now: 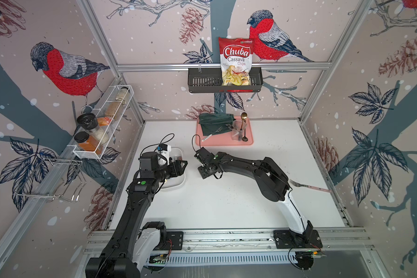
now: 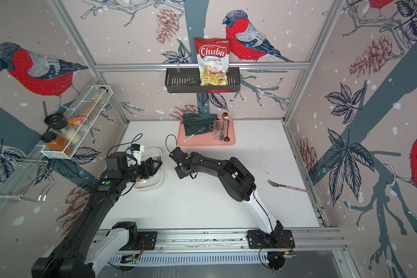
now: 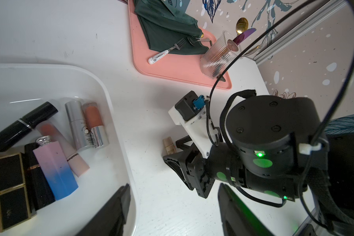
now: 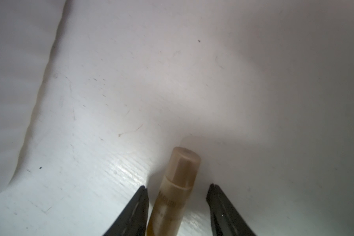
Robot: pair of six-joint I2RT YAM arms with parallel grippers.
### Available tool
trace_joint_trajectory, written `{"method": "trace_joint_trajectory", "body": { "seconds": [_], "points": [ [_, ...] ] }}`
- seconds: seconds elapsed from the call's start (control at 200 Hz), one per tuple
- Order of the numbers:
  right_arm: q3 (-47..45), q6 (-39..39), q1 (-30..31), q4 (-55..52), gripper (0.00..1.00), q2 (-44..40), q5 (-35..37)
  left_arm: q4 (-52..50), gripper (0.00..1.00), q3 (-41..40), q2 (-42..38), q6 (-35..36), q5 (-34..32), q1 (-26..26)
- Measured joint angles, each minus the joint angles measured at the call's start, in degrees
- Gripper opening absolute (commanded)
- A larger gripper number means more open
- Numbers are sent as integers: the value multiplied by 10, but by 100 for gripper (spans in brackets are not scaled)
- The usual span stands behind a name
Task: Put the lipstick into the storage box
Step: Pick up the lipstick at the center of the board.
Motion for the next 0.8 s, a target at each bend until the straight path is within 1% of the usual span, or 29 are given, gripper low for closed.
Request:
{"method": "trace_joint_trajectory", "body": {
  "seconds": [0.24,0.405,0.56,0.635,0.74,0.8],
  "points": [
    [-1,3,8,-2,41,1,23,2,72,-1,0,0,2,0],
    [-9,5,10,1,29,-2,29,2,72,-1,0,0,1,0],
    [-25,5,10,5,24,-14,29,2,72,-1,0,0,1,0],
    [-51,5,4,8,23,-34,21,2,72,-1,0,0,1,0],
    [-118,5,-19,24,23,-84,-23,4,72,-1,-3,-4,6,0],
    [-169,5,-41,52,23,-130,-57,13,72,-3,-5,-12,18,0]
  ]
}}
